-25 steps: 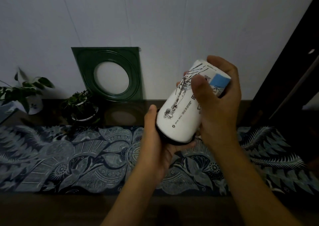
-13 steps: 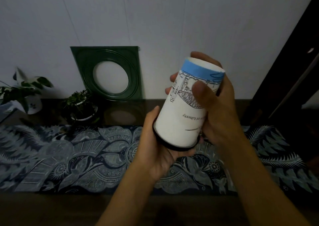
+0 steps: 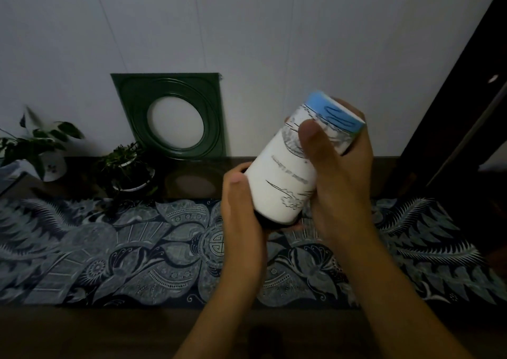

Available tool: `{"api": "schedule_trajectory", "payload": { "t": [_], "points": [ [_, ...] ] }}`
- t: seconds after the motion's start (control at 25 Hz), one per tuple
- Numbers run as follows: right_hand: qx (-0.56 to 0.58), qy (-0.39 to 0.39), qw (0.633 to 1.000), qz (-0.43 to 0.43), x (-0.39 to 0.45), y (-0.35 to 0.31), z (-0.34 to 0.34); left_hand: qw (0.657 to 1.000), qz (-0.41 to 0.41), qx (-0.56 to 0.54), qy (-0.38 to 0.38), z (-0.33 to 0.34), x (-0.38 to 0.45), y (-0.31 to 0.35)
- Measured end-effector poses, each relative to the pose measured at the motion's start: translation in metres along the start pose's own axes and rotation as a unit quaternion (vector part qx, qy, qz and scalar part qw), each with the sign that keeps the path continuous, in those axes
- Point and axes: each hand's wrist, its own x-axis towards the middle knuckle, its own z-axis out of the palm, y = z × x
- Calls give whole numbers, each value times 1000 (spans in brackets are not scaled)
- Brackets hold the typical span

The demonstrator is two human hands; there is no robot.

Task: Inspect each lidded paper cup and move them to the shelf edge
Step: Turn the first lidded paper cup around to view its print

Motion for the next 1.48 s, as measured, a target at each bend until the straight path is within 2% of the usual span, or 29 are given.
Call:
{"api": "schedule_trajectory", "payload": {
  "t": [0.12, 0.24, 0.32, 0.44, 0.52, 0.56, 0.64, 0.72, 0.84, 0.92, 1.0, 1.16, 1.24, 1.28, 1.36, 1.48],
  "points": [
    [8, -93, 995, 14, 7, -8, -5, 974, -187, -100, -78, -5, 4, 11],
    [1, -128, 991, 39, 9, -12, -8, 944, -272, -132, -133, -9, 5, 14],
    [-2, -86, 996, 32, 6, -10, -5, 952, -243, -129, -131, -8, 4, 13],
    [7, 22, 1000, 7, -1, -4, 5, 994, -85, -46, -52, 0, 1, 6],
    [25, 55, 998, 7, -4, -3, 9, 1000, 12, 14, 2, 4, -1, 2],
    [28, 58, 998, 13, -5, -3, 9, 999, 29, 24, 14, 5, -2, 2],
    [21, 36, 999, 34, -2, -6, 7, 1000, -12, -1, 7, 5, -4, 7],
    [16, -10, 998, 52, 1, -13, 3, 991, -112, -64, -28, 1, -4, 16],
    [23, -70, 996, 56, 5, -19, -3, 954, -253, -123, -103, -4, 1, 24],
    [23, -87, 994, 59, 5, -22, -3, 929, -310, -158, -129, -6, 2, 25],
    [8, -65, 997, 48, 3, -19, 0, 931, -296, -168, -131, -6, 1, 23],
    [4, 36, 999, -12, -6, -7, 8, 992, -104, -63, -40, 2, -4, 11],
    [22, 50, 998, -13, -10, -4, 11, 1000, -12, -4, 7, 4, -6, 5],
    [24, 42, 999, -7, -11, -4, 11, 1000, 3, -1, 16, 4, -7, 4],
    [24, 8, 1000, 15, -9, -6, 8, 998, -48, -42, 7, 2, -8, 9],
    [24, -55, 997, 55, -4, -14, 1, 969, -202, -125, -72, -4, -4, 20]
  ]
}}
